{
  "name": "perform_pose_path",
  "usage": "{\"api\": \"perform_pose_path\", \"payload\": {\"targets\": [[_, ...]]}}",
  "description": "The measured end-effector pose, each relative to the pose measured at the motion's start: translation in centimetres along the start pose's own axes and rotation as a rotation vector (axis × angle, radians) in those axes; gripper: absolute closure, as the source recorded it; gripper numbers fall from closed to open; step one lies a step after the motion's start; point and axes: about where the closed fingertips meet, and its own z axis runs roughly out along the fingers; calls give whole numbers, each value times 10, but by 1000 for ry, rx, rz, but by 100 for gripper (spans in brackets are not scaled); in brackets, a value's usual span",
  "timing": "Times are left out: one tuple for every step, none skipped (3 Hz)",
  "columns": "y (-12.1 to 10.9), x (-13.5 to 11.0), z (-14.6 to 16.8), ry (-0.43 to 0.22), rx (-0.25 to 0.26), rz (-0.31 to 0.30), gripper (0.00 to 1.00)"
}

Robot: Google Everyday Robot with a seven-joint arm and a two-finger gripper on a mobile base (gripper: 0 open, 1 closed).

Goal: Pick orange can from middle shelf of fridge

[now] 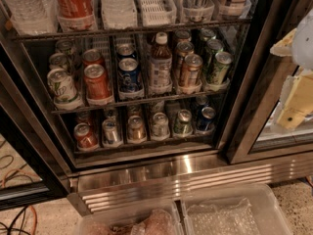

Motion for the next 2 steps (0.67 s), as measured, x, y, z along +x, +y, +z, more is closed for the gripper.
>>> {"api": "perform_pose_path", "payload": {"targets": [[0,-6,4,-4,13,6,0],[7,-18,28,-65,-9,71,0]]}}
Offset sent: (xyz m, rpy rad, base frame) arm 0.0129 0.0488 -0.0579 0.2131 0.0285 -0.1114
